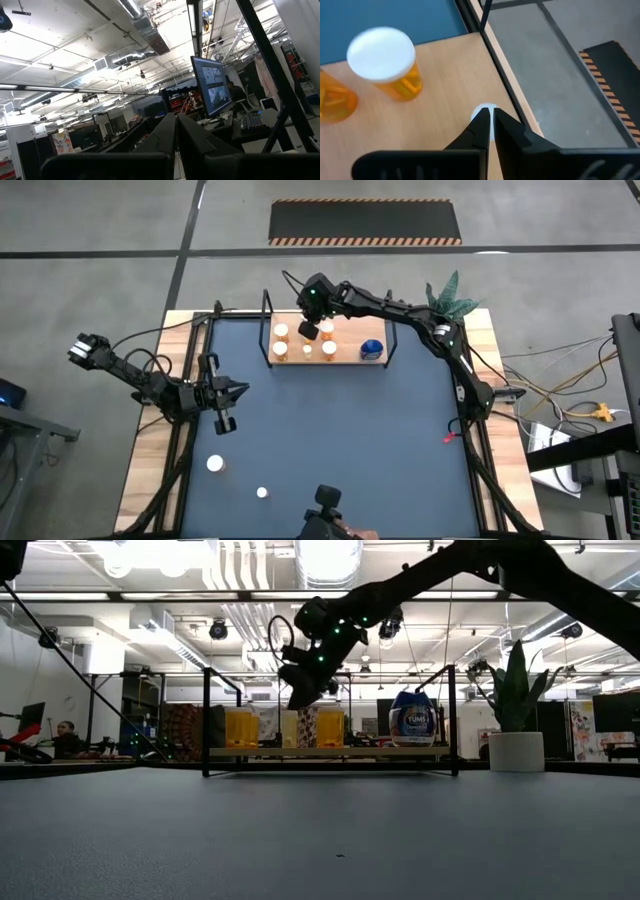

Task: Pick and place medicine bottles onto shelf by color
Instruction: Put the yellow pill bottle on the shelf

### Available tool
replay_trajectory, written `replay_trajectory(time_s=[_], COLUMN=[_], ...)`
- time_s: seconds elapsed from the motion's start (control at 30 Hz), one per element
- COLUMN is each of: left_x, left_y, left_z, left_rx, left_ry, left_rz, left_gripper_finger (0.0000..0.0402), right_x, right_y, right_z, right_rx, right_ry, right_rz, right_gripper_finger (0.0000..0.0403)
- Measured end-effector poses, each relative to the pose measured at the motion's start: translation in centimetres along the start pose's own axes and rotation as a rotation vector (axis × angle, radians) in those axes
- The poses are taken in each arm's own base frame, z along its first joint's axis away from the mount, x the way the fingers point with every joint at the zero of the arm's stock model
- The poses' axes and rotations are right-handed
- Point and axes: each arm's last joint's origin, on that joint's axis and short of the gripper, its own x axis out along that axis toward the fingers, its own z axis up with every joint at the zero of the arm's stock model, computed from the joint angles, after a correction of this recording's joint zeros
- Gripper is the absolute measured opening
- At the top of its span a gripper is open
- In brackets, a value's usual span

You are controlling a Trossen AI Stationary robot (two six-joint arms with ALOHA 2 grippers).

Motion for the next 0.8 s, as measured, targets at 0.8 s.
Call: replay_trajectory(time_s=[0.8], left_x=[0.0], left_y=[0.01], left_z=[0.01], left_rx=[0.0], left_ry=[-0.001], left_rz=[0.001], left_gripper_finger=[0.0], right_x=[0.55], right_y=[0.15], right_z=[-0.75], right_rx=[0.005], right_ry=[0.02], right_rz=[-0.006], right_gripper_finger=[0.0013])
